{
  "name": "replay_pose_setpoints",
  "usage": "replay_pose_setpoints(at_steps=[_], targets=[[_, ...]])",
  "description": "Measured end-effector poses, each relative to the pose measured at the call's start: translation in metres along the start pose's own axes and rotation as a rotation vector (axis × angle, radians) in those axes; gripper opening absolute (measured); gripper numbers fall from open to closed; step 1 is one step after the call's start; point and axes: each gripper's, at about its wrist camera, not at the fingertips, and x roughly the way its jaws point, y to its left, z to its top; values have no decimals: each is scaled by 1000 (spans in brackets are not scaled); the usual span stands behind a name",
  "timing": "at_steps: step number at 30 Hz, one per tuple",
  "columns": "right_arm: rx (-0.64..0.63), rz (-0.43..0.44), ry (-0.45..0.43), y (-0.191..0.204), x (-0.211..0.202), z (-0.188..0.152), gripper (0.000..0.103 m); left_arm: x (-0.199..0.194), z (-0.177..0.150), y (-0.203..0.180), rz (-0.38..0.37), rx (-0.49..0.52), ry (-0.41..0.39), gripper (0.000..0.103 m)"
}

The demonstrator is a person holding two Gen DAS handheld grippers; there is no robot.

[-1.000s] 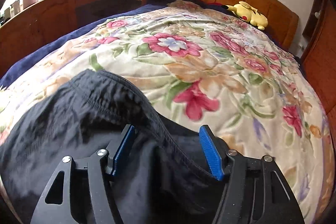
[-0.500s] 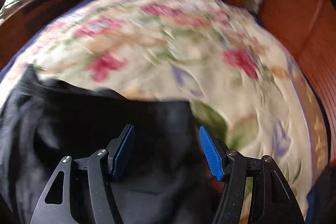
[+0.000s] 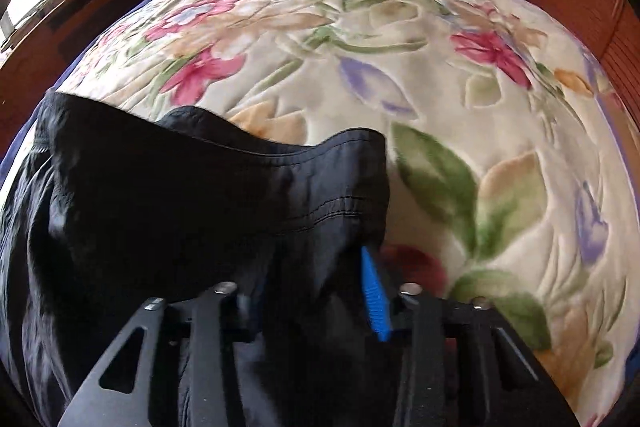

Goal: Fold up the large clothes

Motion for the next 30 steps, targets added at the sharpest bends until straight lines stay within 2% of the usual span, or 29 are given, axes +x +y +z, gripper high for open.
replay_pose_setpoints(at_steps=[1, 2, 4, 7, 9, 11, 13, 15, 16, 18, 20, 21, 23, 26, 30], targets=[[-15, 5, -4, 2, -2, -1, 15, -1, 0, 1, 1, -2, -1, 76], [-34, 0, -11, 3, -8, -1, 9, -1, 0, 1, 1, -2, -1, 76], [-60, -41, -40, 6, -17, -4, 6, -2, 0, 1, 2, -1, -2, 76], [-41, -121, -117, -4, -37, -6, 4, -3, 0, 2, 3, -2, -4, 76], [28, -177, -174, -24, -53, -7, 4, -5, -1, 3, 4, -4, -7, 76], [90, -159, -161, -42, -57, -11, 4, -6, 0, 3, 2, -5, -11, 76], [69, -185, -148, -43, -56, -16, 4, -7, 0, 3, 1, -4, -13, 76], [60, -195, -175, -39, -63, -20, 4, -8, 1, 2, -2, -5, -17, 76], [66, -189, -196, -37, -68, -21, 8, -9, 2, 0, -4, -2, -19, 76], [69, -168, -225, -31, -78, -27, 22, -11, 2, -4, -7, 7, -24, 76], [50, -141, -248, -23, -89, -34, 53, -14, 3, -8, -12, 15, -33, 76], [39, -130, -264, -19, -93, -39, 57, -15, 4, -12, -18, 20, -38, 76], [20, -116, -303, -11, -109, -59, 60, -18, 7, -19, -32, 27, -47, 76], [4, -89, -311, -5, -126, -89, 60, -20, 10, -36, -57, 49, -58, 76], [38, -102, -326, -2, -145, -135, 60, -21, 12, -58, -86, 78, -64, 76]])
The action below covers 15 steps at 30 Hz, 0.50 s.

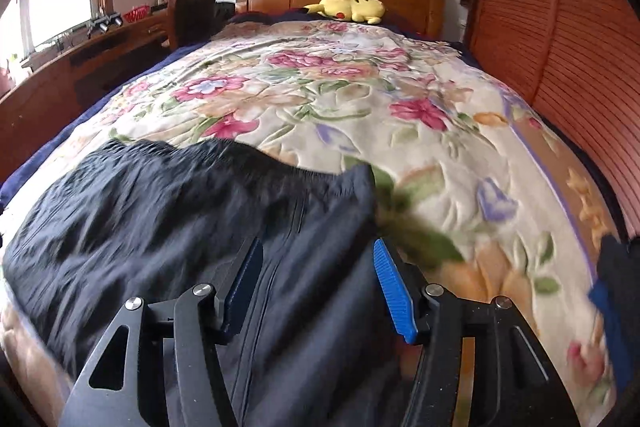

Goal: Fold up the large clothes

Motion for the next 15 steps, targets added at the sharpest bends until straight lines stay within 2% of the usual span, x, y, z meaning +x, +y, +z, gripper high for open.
replay_pose_setpoints(at_steps=[7, 13, 15], targets=[[88, -11, -28, -6, -45, -52, 60, 12, -4, -36, -38, 66, 35, 76], [110, -36, -37, -2, -64, -72, 60, 17, -1, -56, -61, 66, 23, 76], [109, -51, -46, 2, -73, -77, 63, 19, -1, -65, -65, 78, 24, 76]])
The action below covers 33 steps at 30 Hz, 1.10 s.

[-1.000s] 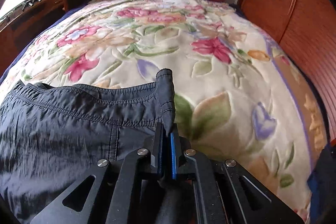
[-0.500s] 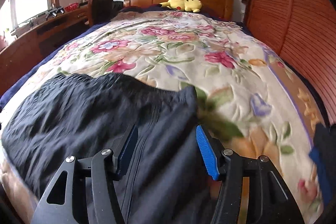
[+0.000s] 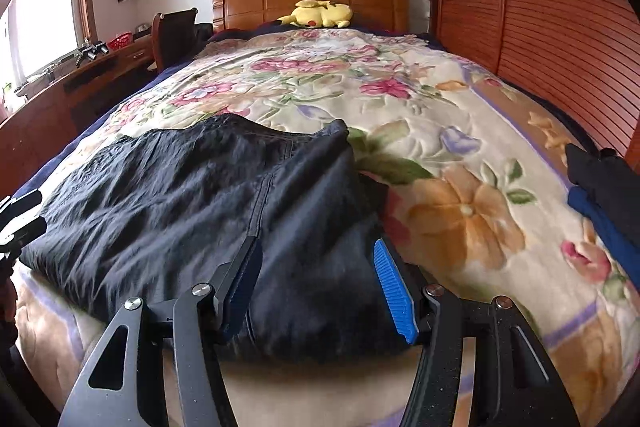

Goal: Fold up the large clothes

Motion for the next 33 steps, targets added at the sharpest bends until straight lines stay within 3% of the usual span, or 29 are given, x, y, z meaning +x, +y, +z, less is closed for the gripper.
replay_pose_setpoints(at_steps=[5, 18, 22, 33], targets=[[-27, -34, 3, 1, 4, -7, 75, 16, -2, -16, -6, 27, 36, 76], [24, 12, 34, -17, 26, -13, 78, 45, -10, -22, 2, 10, 121, 76], [-5, -19, 65, -17, 31, -15, 83, 48, -11, -18, -4, -13, 138, 76], [59, 26, 151, -29, 54, -19, 88, 54, -17, -20, -1, 4, 169, 77]])
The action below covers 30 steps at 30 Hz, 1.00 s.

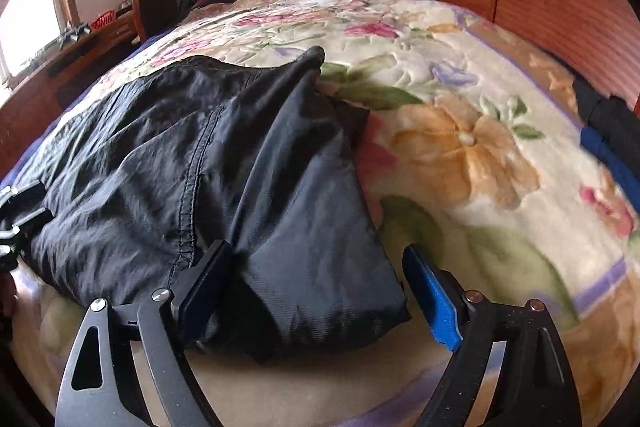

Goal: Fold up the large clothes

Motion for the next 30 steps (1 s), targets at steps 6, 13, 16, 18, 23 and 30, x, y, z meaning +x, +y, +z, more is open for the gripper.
replay_pose_setpoints(at_steps=[6, 13, 16, 18, 23, 30], targets=[[84, 76, 29, -15, 3, -4, 88, 1, -2, 0, -3, 2, 6, 78], [138, 89, 43, -18, 3, -11, 88, 2, -1, 0, -1, 4, 7, 78], [163, 115, 40, -22, 6, -13, 88, 3, -1, 0, -3, 2, 7, 78], [166, 117, 44, -22, 8, -12, 87, 3, -1, -1, -3, 2, 6, 78], [154, 132, 45, -17, 8, -13, 75, 3, -1, 0, -4, 2, 6, 78], [125, 197, 20, -6, 4, -9, 34, 3, -3, 0, -7, -1, 14, 78]])
